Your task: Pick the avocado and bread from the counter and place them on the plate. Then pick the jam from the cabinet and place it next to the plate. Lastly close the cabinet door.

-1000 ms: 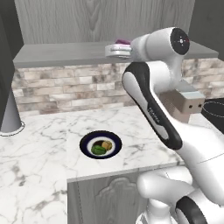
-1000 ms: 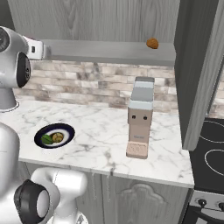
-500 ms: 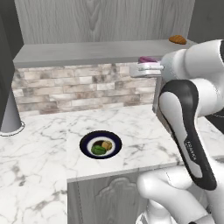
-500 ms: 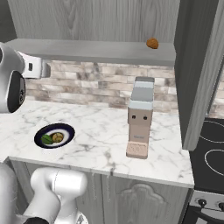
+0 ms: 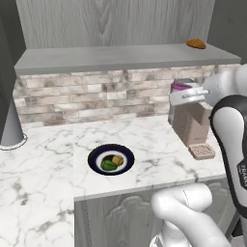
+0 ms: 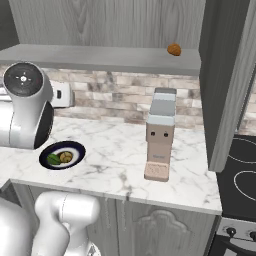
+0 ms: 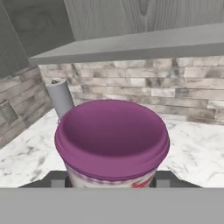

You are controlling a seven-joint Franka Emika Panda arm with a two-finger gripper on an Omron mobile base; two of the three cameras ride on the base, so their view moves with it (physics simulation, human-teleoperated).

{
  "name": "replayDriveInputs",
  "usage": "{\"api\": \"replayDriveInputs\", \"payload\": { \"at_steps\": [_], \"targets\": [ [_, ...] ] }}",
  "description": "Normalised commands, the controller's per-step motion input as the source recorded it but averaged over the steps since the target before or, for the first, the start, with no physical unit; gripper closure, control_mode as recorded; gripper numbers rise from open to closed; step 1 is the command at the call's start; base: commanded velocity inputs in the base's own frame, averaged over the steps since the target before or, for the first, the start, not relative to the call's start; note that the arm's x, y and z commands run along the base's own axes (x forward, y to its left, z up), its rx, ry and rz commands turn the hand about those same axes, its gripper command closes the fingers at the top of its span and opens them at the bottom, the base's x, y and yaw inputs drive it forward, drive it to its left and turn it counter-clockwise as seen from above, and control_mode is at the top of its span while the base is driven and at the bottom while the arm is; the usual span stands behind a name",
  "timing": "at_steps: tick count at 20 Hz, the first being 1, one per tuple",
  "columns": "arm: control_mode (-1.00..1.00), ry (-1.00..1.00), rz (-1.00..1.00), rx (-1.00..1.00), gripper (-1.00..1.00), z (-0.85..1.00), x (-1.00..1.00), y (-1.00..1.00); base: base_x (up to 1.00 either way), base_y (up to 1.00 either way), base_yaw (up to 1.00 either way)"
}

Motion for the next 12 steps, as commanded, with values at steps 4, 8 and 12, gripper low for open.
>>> {"api": "replayDriveInputs", "payload": {
  "at_steps": [4,8,12],
  "targets": [
    [-1.00,0.00,0.12,-0.08,1.00,-0.56,0.05,-0.07,0.00,0.00,0.00],
    [-1.00,0.00,0.09,-0.09,1.00,-0.59,0.19,0.00,0.00,0.00,0.00],
    [-1.00,0.00,0.06,-0.11,1.00,-0.69,0.25,0.00,0.00,0.00,0.00]
  ]
}}
